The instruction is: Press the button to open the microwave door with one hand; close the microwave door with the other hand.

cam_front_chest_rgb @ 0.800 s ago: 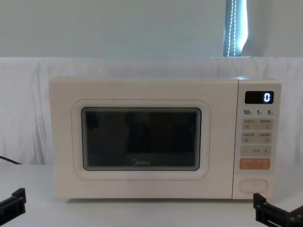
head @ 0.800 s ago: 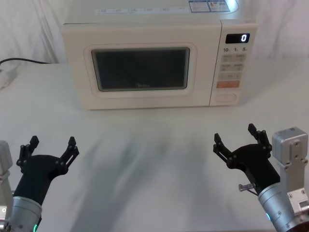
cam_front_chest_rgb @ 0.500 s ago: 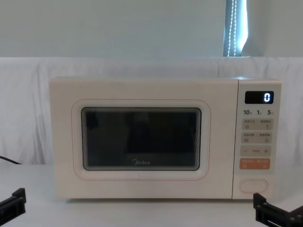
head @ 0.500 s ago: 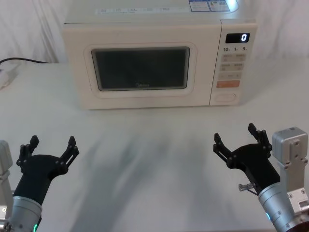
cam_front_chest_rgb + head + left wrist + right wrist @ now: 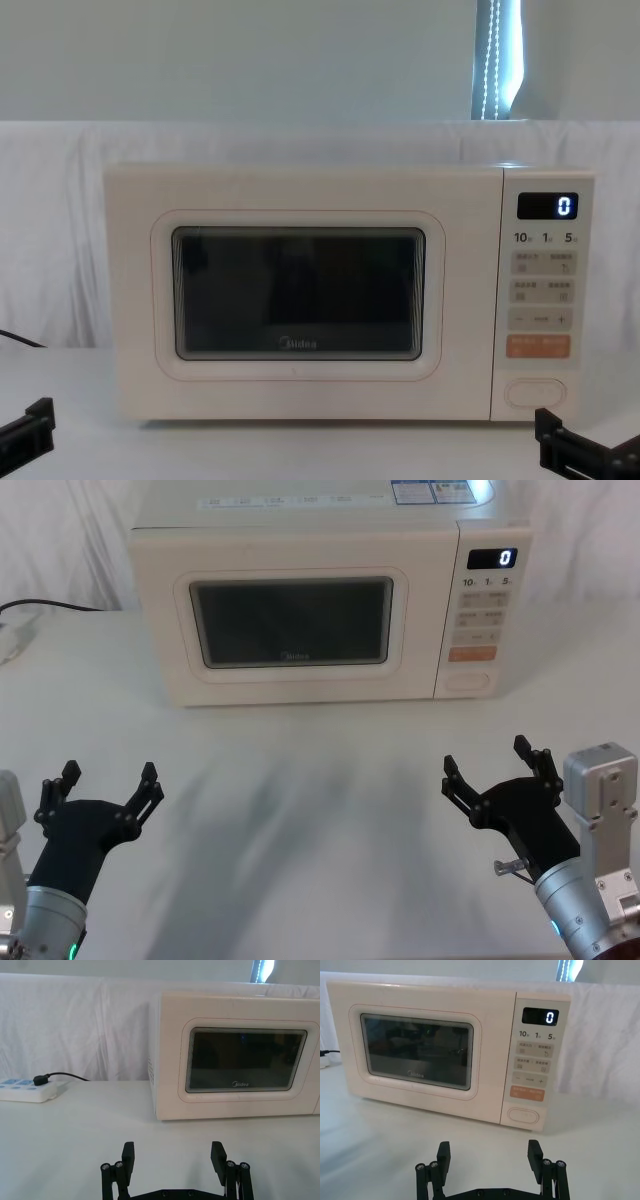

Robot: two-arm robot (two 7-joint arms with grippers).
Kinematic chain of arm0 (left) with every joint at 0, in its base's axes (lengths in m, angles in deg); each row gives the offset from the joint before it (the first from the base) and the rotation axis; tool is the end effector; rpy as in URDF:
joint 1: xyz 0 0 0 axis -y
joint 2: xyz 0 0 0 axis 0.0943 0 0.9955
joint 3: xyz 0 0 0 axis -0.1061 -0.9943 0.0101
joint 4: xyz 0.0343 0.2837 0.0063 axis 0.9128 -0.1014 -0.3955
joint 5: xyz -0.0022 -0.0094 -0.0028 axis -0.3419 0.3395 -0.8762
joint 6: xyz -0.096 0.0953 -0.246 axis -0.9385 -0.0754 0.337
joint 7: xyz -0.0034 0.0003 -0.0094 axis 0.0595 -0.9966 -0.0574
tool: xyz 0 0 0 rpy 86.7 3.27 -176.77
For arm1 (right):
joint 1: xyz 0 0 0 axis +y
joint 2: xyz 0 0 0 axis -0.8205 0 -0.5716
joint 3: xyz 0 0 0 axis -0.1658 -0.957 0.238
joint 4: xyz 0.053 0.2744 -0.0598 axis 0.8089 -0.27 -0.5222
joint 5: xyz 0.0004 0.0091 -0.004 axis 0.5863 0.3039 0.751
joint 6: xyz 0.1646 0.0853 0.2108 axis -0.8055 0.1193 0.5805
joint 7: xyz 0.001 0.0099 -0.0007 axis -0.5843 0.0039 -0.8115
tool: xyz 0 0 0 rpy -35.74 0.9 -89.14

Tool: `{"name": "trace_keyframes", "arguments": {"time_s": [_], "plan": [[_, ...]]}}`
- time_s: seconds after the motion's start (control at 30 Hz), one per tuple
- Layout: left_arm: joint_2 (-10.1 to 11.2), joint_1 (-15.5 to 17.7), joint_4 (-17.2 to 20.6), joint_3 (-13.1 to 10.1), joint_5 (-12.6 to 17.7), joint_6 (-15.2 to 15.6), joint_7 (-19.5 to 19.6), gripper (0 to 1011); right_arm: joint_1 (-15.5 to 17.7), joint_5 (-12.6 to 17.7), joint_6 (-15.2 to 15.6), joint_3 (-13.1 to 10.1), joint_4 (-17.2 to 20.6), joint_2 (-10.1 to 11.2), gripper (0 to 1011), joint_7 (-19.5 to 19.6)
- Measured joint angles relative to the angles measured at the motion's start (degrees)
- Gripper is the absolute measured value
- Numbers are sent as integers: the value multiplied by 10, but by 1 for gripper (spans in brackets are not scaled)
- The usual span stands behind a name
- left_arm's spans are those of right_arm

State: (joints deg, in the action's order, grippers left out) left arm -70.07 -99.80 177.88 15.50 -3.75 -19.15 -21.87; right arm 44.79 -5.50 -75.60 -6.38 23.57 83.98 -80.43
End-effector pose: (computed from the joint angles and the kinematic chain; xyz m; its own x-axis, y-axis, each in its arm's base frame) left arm 0.2262 0.0394 -0.2812 0.1245 0.9917 -0.0325 -0.9921 0.1240 -0.0174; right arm 0.2397 0.0310 -0.2928 0.2628 -0.9625 0.0674 0.9627 0.2662 0.0478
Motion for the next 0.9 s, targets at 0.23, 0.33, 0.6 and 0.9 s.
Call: {"name": "trace_keyframes", "arguments": {"time_s": [0.23, 0.33, 0.6, 0.9], "plan": [[0, 0, 0, 0, 0, 0, 0, 1001, 0, 0, 0, 0, 0, 0, 1002, 0], [0, 0, 0, 0, 0, 0, 0, 1001, 0, 0, 0, 0, 0, 0, 1002, 0], [0, 0, 0, 0, 0, 0, 0, 1001, 0, 0, 0, 0, 0, 0, 932, 0], [0, 0, 0, 0, 0, 0, 0, 1001, 0, 0, 0, 0, 0, 0, 699, 0]]}}
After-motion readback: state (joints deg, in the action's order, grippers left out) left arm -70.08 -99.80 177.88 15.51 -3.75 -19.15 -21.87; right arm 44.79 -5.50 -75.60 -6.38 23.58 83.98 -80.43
